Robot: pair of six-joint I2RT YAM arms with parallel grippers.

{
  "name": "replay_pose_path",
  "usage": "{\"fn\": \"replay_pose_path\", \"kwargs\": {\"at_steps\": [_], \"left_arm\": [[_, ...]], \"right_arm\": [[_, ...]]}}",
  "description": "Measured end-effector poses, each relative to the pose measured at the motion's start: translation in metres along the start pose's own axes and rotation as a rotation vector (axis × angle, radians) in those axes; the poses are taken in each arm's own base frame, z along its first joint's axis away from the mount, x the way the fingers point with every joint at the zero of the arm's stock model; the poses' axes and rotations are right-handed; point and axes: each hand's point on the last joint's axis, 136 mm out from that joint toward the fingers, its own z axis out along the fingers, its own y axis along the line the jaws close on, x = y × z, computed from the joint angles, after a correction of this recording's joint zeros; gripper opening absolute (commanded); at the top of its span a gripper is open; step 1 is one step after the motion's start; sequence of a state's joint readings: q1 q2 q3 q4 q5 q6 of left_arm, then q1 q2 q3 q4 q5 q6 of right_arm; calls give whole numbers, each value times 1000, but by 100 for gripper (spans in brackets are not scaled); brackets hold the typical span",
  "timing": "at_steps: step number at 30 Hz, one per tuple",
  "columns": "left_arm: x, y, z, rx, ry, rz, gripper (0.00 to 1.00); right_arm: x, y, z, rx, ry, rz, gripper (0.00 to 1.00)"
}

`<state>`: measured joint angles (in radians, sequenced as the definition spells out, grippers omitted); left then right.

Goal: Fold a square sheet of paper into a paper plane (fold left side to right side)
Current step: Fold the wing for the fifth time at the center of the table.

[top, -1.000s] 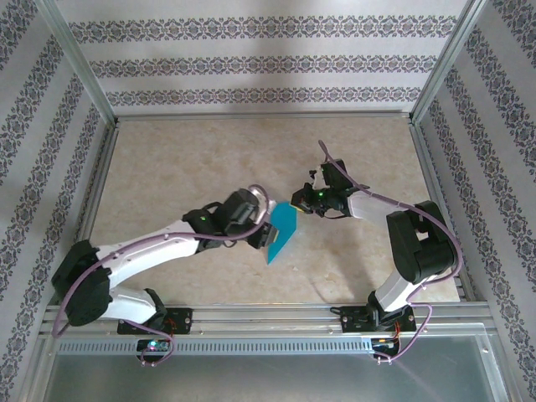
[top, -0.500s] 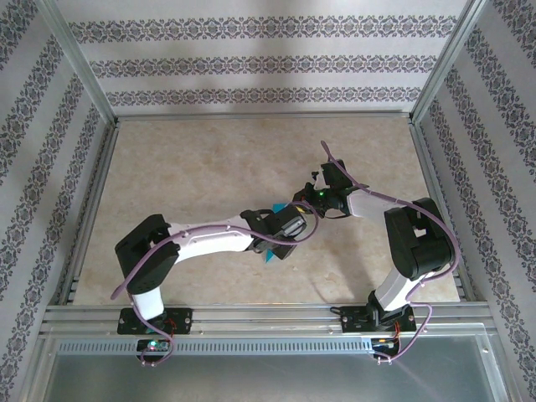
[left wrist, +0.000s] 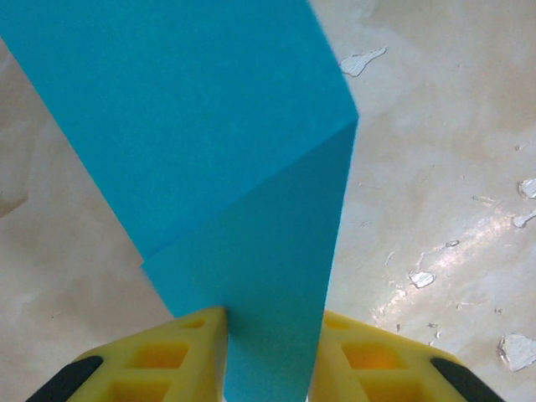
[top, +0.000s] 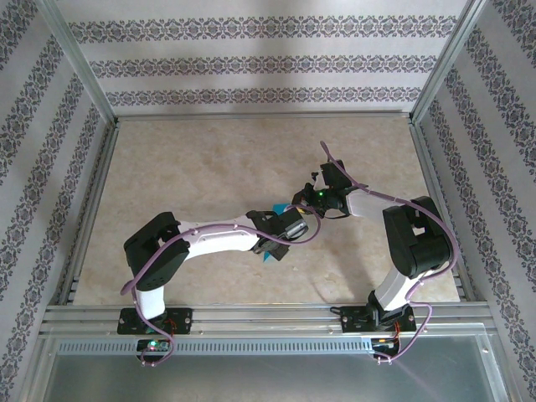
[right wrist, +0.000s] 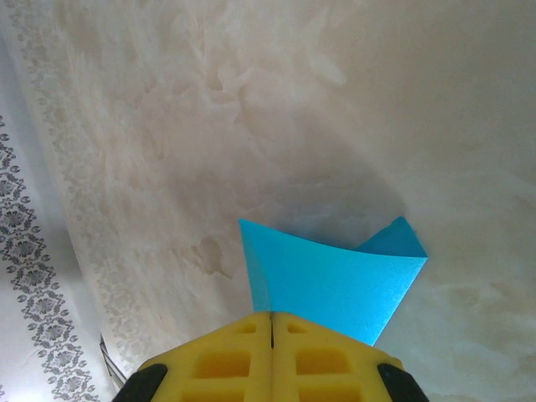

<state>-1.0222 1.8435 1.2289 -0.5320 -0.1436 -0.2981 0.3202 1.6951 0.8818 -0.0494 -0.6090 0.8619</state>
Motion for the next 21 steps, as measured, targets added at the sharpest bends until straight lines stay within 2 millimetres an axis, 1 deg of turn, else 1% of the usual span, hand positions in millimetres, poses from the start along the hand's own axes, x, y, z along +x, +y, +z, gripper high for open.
{"fn": "replay_pose_path", "kwargs": {"at_steps": [8,13,16,19,21], "left_arm": [[3,0,4,-3,12,4,18],[5,0,6,-4,19,7,11],[6,0,6,-1,21,7,9],[6,-2,6,5,21,7,9],[6,-2,6,10,21,6,8]], "right_arm": [[-1,-6,3,17,-1,8,0],[-6,-13,0,28,-16,17,18],[-11,-27,-7,54,-38,31,29],[-17,-41,-24,92,-78,43,37],[-24,-46,-42,115,-123,33,39]]}}
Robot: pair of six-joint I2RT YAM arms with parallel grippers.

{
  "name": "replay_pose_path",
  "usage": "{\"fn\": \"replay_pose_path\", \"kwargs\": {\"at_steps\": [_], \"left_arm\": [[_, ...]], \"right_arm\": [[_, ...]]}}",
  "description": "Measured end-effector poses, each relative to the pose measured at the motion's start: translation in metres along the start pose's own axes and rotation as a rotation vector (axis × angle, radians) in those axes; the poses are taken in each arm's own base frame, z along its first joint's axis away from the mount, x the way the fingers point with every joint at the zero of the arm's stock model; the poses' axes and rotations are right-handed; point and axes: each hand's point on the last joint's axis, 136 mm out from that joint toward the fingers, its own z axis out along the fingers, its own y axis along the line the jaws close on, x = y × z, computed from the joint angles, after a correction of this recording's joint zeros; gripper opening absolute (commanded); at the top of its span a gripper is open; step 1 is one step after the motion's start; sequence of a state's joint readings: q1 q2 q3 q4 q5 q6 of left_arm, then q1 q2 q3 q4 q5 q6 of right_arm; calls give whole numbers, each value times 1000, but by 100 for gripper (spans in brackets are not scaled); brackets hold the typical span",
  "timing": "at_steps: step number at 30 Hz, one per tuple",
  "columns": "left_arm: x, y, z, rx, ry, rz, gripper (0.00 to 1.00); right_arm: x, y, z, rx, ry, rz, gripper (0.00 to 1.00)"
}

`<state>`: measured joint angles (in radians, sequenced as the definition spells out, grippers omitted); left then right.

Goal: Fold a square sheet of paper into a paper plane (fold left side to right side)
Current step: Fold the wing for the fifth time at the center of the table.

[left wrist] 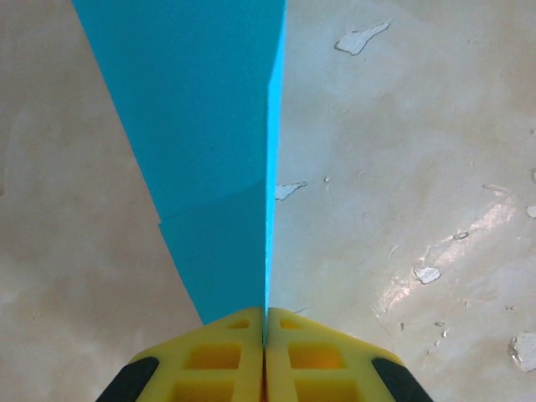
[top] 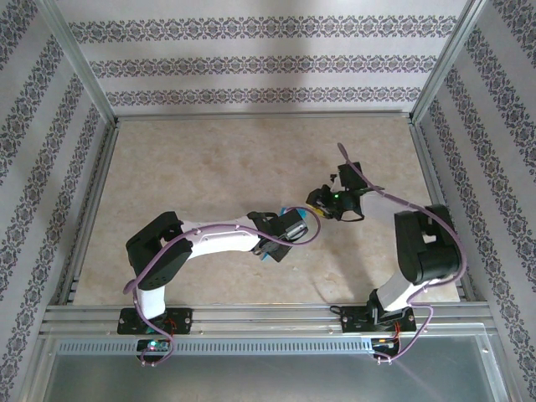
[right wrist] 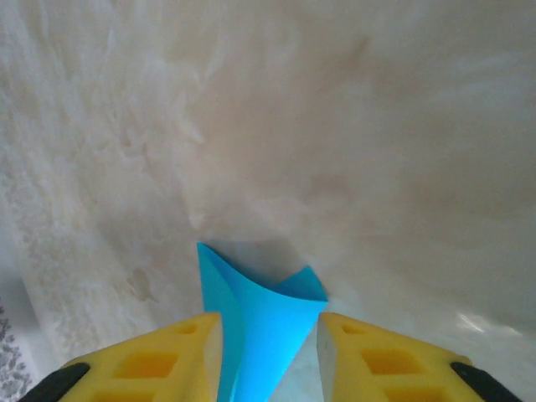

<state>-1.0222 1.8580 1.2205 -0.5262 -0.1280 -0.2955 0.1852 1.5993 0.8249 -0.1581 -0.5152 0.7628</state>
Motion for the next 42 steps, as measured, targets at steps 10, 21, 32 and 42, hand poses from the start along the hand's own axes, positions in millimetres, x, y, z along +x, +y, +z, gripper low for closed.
{"fn": "replay_pose_path", "kwargs": {"at_steps": [10,21,32,42], "left_arm": [[-5,-20,-1,129,-4,-21,7],[-15,-23,9,369,42,-162,4],[-38,-23,11,610,23,-348,3],[-57,-29,7,779,-32,-493,3]], "right_arm": [[-14,-22,-62,91,-165,-68,46],[3,-32,-70,105,-171,-125,52],[18,-30,-57,27,-129,-129,52],[38,-15,-26,-39,-73,-135,46]]}}
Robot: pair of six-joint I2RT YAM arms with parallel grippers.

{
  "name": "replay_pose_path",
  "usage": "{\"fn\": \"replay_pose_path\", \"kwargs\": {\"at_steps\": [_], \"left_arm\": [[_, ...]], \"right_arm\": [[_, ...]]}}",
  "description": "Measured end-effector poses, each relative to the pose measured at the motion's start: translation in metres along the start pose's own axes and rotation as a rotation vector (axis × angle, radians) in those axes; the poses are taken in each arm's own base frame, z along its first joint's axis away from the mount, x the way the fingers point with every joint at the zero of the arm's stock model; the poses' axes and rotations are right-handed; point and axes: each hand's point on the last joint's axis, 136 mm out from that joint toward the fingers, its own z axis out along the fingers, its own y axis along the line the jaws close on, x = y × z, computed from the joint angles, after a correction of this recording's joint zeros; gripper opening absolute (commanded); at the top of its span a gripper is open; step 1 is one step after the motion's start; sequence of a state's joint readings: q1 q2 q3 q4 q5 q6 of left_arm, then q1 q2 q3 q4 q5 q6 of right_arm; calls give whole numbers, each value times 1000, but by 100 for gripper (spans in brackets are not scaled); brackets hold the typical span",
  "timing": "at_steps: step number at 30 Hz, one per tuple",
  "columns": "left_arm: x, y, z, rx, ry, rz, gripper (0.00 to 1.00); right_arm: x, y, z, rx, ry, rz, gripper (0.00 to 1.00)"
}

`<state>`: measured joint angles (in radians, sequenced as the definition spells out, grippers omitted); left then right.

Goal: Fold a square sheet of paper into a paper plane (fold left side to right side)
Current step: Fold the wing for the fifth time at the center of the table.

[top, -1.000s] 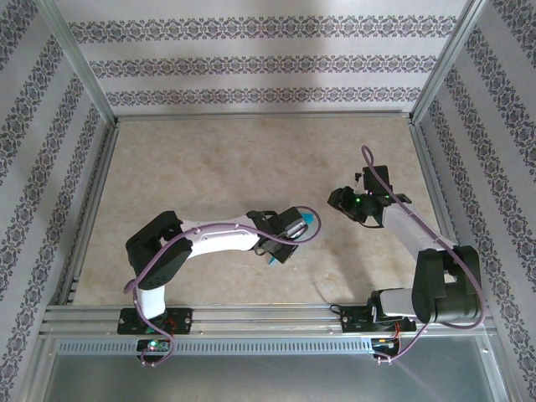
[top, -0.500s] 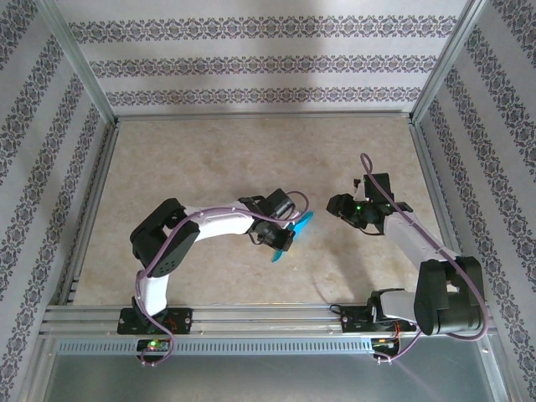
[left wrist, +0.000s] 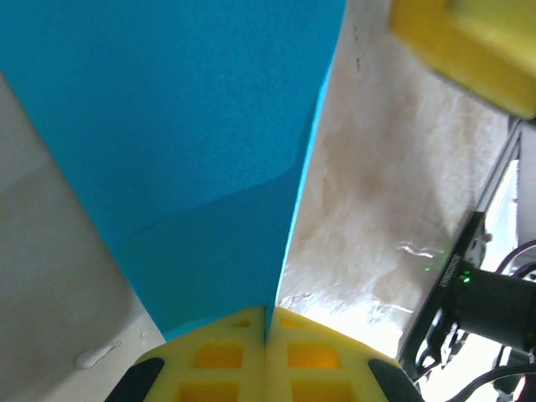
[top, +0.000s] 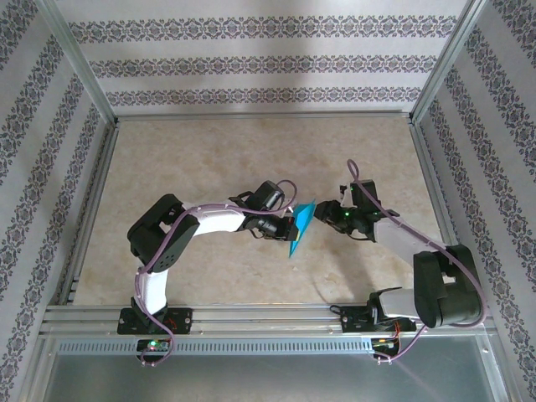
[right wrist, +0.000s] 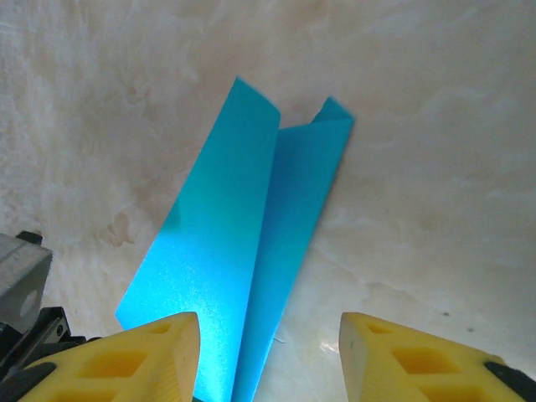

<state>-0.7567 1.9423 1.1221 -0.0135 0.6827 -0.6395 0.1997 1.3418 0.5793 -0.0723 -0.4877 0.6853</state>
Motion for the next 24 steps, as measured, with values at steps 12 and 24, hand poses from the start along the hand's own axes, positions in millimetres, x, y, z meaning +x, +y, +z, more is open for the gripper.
{"fn": "replay_pose_path", "kwargs": {"at_steps": [12,24], "left_arm": [[-10,0,14,105,-28,-103,3],[-20,-4,16,179,-55,-145,3]], "right_arm": [[1,5,22,-11,5,30,45],[0,-5,26,12,-8,58,45]]}}
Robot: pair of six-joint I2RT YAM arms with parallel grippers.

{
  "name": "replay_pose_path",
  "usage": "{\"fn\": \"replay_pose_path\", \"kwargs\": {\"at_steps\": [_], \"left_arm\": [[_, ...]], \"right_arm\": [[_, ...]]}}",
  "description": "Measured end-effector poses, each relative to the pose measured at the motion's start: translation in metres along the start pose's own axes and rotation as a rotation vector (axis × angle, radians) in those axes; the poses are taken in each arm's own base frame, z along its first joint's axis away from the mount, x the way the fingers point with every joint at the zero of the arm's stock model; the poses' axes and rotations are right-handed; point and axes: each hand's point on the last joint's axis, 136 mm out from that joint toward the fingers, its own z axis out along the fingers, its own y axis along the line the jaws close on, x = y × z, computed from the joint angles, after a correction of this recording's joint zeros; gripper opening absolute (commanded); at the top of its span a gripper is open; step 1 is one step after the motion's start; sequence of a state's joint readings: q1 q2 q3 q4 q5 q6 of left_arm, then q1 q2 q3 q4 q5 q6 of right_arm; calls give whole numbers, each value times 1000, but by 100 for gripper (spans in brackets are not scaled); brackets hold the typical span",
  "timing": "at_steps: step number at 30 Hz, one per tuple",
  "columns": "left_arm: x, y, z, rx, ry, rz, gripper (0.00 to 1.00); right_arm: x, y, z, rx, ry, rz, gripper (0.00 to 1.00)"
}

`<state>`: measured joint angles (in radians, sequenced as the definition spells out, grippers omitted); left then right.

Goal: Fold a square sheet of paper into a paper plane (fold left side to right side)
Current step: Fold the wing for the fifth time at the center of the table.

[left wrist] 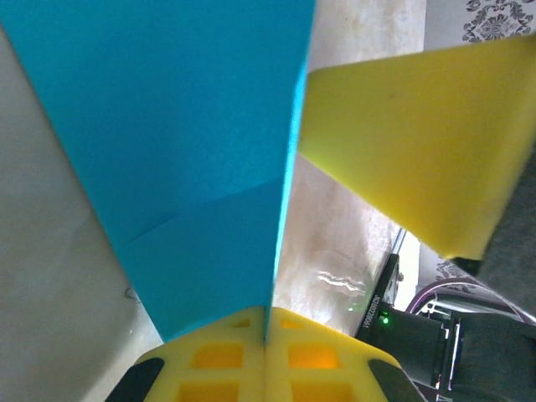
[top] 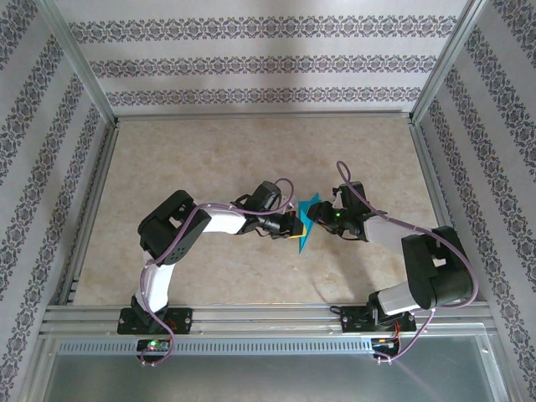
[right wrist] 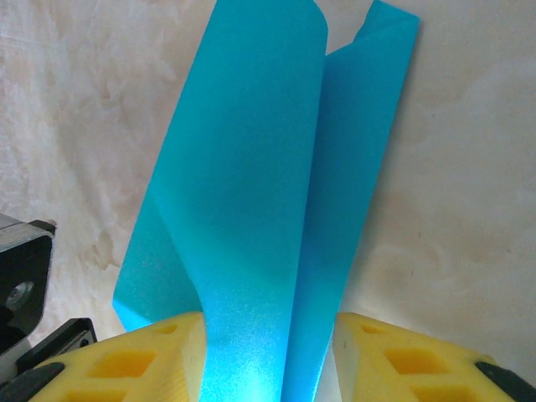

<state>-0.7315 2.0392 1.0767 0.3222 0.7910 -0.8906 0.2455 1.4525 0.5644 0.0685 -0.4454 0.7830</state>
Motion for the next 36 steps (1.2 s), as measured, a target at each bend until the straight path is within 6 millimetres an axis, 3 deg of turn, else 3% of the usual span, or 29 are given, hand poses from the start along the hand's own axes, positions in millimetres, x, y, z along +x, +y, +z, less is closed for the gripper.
{"fn": "replay_pose_path", "kwargs": {"at_steps": [17,36], "left_arm": [[-1,1,6,33,1,-31,3],[-2,4,8,34,0,-38,3]], "right_arm": [[-2,-9,10,13,8,14,43],[-7,-3,11,-6,0,5,44]]}}
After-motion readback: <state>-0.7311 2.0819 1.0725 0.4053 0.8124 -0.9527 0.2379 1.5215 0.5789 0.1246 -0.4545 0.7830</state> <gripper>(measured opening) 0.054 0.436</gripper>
